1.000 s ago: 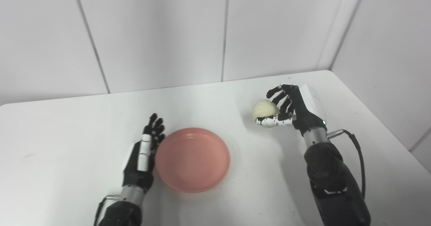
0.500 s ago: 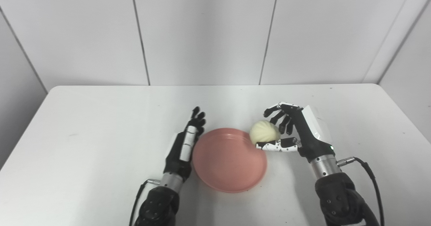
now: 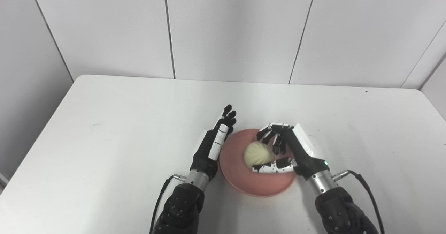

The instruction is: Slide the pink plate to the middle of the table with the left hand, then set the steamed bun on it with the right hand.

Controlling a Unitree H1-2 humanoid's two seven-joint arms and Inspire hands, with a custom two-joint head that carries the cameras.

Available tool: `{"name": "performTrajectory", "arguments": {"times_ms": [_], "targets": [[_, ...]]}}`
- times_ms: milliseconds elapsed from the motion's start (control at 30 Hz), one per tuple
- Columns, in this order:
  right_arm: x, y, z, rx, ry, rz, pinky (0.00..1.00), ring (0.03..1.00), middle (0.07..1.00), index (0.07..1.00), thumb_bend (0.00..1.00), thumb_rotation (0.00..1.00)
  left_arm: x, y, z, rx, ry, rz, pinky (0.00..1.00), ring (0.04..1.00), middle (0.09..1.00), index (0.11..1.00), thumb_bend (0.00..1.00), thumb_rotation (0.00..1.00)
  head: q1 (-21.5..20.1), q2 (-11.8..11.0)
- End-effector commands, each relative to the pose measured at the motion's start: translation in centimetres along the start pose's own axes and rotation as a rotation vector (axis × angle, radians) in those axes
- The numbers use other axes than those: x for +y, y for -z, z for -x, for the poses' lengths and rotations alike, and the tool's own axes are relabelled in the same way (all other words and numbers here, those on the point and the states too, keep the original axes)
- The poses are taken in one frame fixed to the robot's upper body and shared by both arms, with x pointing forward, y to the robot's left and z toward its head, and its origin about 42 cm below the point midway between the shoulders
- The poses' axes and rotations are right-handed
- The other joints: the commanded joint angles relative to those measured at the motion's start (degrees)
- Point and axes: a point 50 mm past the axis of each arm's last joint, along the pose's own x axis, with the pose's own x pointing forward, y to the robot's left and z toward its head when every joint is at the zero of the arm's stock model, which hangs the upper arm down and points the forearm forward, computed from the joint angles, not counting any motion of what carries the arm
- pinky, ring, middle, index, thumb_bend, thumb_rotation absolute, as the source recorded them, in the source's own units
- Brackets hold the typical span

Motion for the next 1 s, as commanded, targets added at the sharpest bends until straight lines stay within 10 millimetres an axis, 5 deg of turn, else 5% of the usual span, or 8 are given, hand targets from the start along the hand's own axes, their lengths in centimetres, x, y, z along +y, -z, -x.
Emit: {"name": "performTrajectory", "arguments": {"times_ms": [0,300,333,367,433,533,733,967], "targets": [[-0.9,-0.8,-0.7,-0.081,0.036,0.028,0.18,0.248,0.431,0.492,0.52,0.00,-0.7,0.6,0.6,0.012,0.000,0.013,1.00,0.981,0.984,0.976,0.66,1.00,0.0,0.0],[-0.4,-0.5,-0.5,-0.050,0.015,0.089,0.27,0.346,0.409,0.528,0.51,0.00,-0.3,0.3,0.7,0.003,0.002,0.008,1.00,0.986,0.986,0.980,0.65,1.00,-1.5,0.2],[-0.6,-1.0,-0.5,-0.058,0.024,0.101,0.37,0.457,0.448,0.525,0.52,0.00,-0.3,0.3,0.6,0.000,0.002,0.011,1.00,0.988,0.988,0.984,0.64,1.00,-1.7,0.2],[-0.8,-1.3,-0.5,-0.064,0.031,0.108,0.43,0.526,0.565,0.512,0.51,0.06,-0.2,0.3,0.6,-0.002,0.001,0.012,1.00,0.989,0.989,0.986,0.64,1.00,-1.8,0.2],[-1.1,-1.6,-0.4,-0.071,0.044,0.111,0.55,0.646,0.711,0.731,0.56,0.13,-0.1,0.4,0.6,-0.002,-0.001,0.015,1.00,0.988,0.987,0.985,0.64,1.00,-2.0,0.2],[-1.4,-1.3,-0.3,-0.078,0.053,0.106,0.69,0.814,0.857,0.856,0.57,0.37,0.0,0.3,0.6,-0.001,-0.005,0.015,1.00,0.988,0.986,0.983,0.64,1.00,-2.1,0.4],[-1.6,-1.3,-0.2,-0.065,0.021,0.110,0.89,0.963,0.978,0.931,0.60,0.63,0.5,0.2,0.7,-0.004,-0.012,0.023,1.00,0.983,0.984,0.979,0.63,1.00,-2.7,0.4],[-1.1,-1.5,-0.2,-0.065,-0.010,0.141,0.96,0.981,0.988,0.892,0.66,0.63,2.0,-0.2,0.9,-0.005,-0.021,0.051,1.00,0.998,0.990,0.986,0.66,1.00,-3.3,0.5]]}}
